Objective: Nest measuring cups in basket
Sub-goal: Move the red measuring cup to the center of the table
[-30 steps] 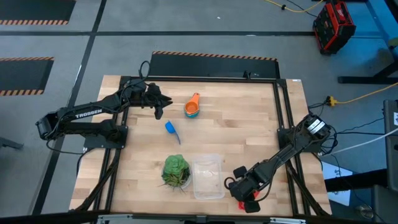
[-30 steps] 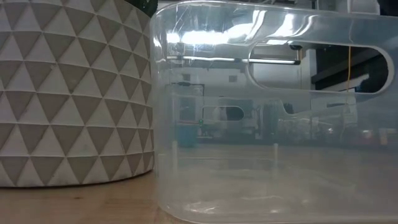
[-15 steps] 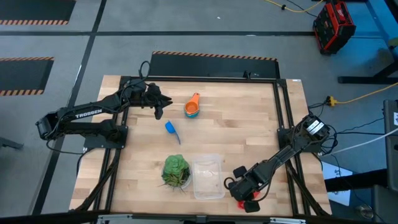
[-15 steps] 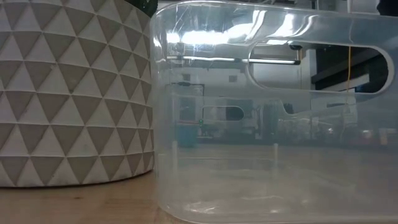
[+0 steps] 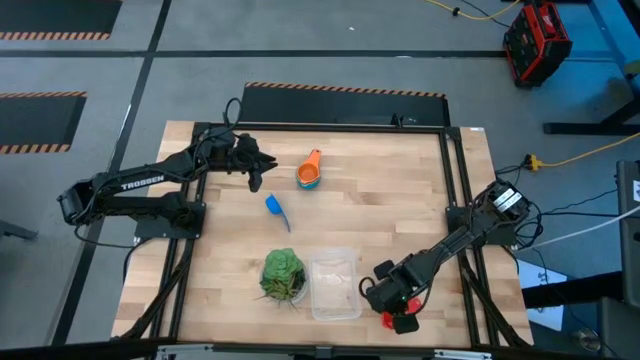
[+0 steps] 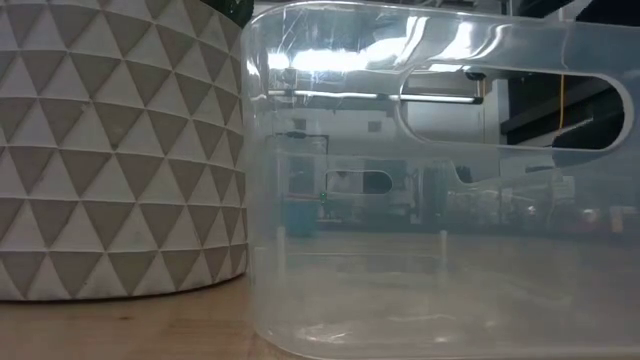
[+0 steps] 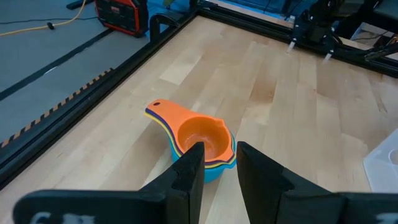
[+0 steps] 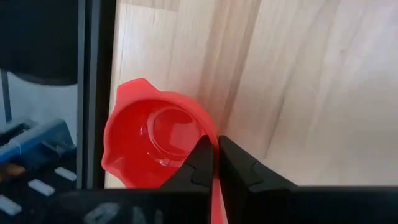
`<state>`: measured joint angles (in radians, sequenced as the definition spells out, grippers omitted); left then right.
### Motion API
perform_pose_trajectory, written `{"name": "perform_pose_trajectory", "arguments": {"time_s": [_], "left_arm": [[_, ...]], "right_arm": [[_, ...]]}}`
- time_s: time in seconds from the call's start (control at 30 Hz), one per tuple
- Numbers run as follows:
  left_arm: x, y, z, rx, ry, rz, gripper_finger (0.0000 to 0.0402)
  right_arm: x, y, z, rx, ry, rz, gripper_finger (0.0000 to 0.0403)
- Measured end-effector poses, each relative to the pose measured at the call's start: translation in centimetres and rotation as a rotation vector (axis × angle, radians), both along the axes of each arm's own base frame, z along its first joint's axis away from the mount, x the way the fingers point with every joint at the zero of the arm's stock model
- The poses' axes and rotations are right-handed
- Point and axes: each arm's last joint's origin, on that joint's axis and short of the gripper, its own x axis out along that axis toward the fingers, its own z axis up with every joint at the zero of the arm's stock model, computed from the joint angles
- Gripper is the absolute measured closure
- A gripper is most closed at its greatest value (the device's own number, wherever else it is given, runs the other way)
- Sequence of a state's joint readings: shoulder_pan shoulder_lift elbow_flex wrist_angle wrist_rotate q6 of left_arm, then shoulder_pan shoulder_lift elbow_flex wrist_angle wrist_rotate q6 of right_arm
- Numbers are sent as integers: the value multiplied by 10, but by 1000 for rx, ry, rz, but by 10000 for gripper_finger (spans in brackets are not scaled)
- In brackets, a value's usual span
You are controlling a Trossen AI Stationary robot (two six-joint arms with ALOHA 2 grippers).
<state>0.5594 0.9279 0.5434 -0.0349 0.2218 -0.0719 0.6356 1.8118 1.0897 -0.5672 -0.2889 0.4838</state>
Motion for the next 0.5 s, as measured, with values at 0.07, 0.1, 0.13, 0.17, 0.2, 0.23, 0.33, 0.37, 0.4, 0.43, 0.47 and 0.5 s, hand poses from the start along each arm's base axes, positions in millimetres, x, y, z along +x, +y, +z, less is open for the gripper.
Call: {"name": "perform_pose_trajectory", "arguments": {"time_s": [0.07, 0.1, 0.13, 0.17, 0.2, 0.23, 0.33, 0.37, 0.4, 0.43, 0.47, 0.5], "left_arm": [[0, 0, 0, 0, 0, 0, 315], [0, 0, 0, 0, 0, 1, 315], [0, 0, 0, 0, 0, 0, 315], [0, 0, 0, 0, 0, 0, 315], [0, 0, 0, 0, 0, 0, 315], [0, 0, 0, 0, 0, 0, 315], [0, 0, 0, 0, 0, 1, 315], [0, 0, 0, 0, 0, 0, 315], [0, 0, 0, 0, 0, 1, 315], [0, 0, 0, 0, 0, 1, 315], [0, 0, 0, 0, 0, 1, 315], [0, 0, 0, 0, 0, 1, 315]], "right_arm": [[1, -6, 3, 0, -8, 28, 391], [2, -9, 5, -2, -12, 39, 391], [2, -13, 8, -8, -10, 42, 391], [2, -18, 11, -15, -7, 47, 391], [2, -23, 14, -19, -7, 52, 391], [2, -27, 17, -24, -5, 51, 391], [2, -43, 27, -41, -3, 70, 391], [2, -48, 30, -44, -8, 83, 391], [2, -54, 33, -49, -13, 97, 391], [2, -60, 35, -54, -12, 107, 391], [3, -67, 38, -56, -15, 110, 391], [4, -74, 41, -56, -20, 108, 391]]}}
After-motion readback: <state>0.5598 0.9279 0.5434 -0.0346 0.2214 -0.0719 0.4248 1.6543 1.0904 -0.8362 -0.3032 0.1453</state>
